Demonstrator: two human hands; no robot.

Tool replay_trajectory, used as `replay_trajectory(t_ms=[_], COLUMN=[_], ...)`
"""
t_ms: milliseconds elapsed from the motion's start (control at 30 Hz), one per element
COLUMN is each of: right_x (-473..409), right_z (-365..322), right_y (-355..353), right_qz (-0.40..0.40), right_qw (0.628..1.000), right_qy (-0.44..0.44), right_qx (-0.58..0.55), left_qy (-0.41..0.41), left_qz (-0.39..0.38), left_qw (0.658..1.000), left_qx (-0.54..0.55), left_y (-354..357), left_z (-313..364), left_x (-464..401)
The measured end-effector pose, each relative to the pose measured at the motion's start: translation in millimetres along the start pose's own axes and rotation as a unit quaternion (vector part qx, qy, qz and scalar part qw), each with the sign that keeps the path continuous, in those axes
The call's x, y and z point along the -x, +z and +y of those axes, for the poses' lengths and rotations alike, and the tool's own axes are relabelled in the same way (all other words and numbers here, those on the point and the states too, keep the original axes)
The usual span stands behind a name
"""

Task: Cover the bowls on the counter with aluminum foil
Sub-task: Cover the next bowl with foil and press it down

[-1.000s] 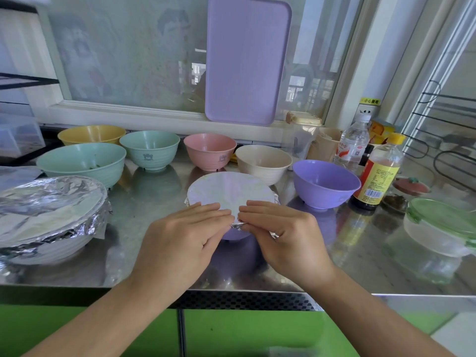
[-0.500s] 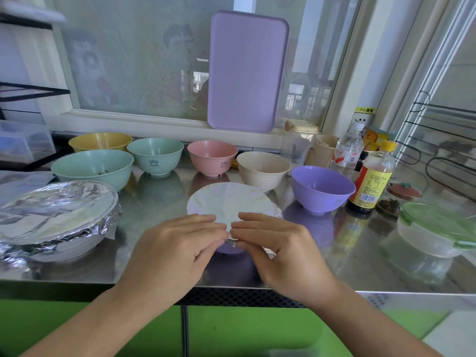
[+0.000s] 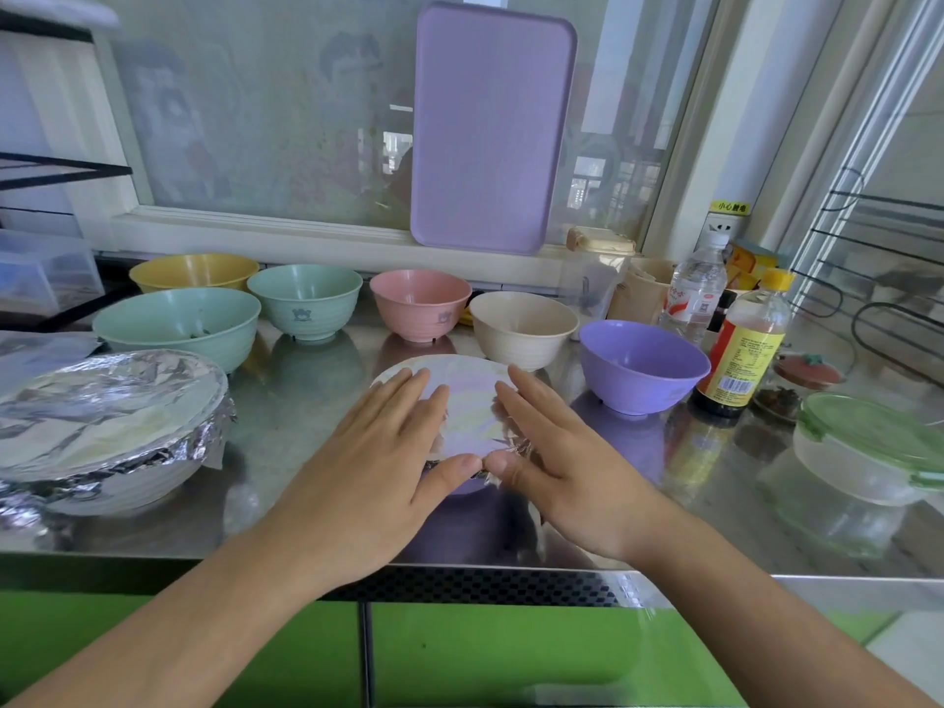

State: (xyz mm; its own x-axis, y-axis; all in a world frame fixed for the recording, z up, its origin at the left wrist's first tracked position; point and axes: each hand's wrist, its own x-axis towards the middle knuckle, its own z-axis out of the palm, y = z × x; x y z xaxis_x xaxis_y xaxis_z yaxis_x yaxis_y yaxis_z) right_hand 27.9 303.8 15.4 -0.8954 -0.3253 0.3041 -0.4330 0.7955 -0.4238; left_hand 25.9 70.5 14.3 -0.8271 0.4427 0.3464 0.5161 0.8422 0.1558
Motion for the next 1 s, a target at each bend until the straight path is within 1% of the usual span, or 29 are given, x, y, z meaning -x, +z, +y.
replay_trajectory(t_ms=[100, 200, 367, 433, 500, 533, 600, 633, 667, 733, 800, 867, 933, 1000], right_x=[0.5, 0.7, 2.2, 5.3, 10.3, 13.1, 16.8, 17.6, 17.2, 17.7, 18.6, 18.6, 17.4, 15.1], right_z=[7.1, 9.0, 7.3, 5.9, 3.2, 1.0, -3.6, -6.7, -9.1, -14.3, -14.8, -14.2, -13.2, -11.6], right_y=[8.4, 15.0, 16.8, 14.2, 9.4, 6.5, 1.6, -0.4, -1.0, -1.6, 0.8, 4.2, 5.7, 5.7], right_qz=[0.019, 0.039, 0.05, 0.048, 0.051, 0.053, 0.054, 0.053, 0.056, 0.072, 0.115, 0.155, 0.168, 0.162], right_qw=[0.999, 0.997, 0.998, 0.998, 0.994, 0.988, 0.963, 0.95, 0.944, 0.943, 0.946, 0.941, 0.927, 0.909], right_qy=[-0.034, -0.041, -0.038, -0.022, 0.012, 0.023, 0.021, 0.017, 0.016, 0.025, 0.06, 0.13, 0.21, 0.266], right_qx=[0.03, 0.057, 0.021, -0.03, -0.095, -0.145, -0.264, -0.306, -0.325, -0.325, -0.298, -0.272, -0.263, -0.277], left_qy=[0.027, 0.045, 0.03, 0.024, 0.023, 0.024, 0.028, 0.033, 0.038, 0.051, 0.061, 0.067, 0.069, 0.07], left_qz=[0.002, 0.006, 0.008, 0.011, 0.018, 0.022, 0.034, 0.038, 0.04, 0.043, 0.05, 0.057, 0.06, 0.06], left_qw=[0.999, 0.996, 0.995, 0.996, 0.997, 0.997, 0.997, 0.997, 0.997, 0.997, 0.996, 0.996, 0.995, 0.995], left_qx=[-0.018, -0.074, -0.09, -0.083, -0.074, -0.069, -0.057, -0.05, -0.045, -0.038, -0.034, -0.035, -0.033, -0.029], left_y=[2.2, 4.3, 7.7, 7.8, 7.8, 7.6, 6.4, 5.8, 5.6, 6.1, 7.8, 10.8, 12.1, 12.3], left_z=[-1.8, -0.4, 1.8, 2.6, 2.6, 2.5, 4.4, 6.6, 9.2, 14.0, 17.0, 15.9, 13.8, 12.3], left_x=[1.2, 2.0, 1.1, 1.2, 1.1, 1.2, 1.2, 0.7, -0.2, -1.9, -2.6, -2.3, -1.4, -1.0])
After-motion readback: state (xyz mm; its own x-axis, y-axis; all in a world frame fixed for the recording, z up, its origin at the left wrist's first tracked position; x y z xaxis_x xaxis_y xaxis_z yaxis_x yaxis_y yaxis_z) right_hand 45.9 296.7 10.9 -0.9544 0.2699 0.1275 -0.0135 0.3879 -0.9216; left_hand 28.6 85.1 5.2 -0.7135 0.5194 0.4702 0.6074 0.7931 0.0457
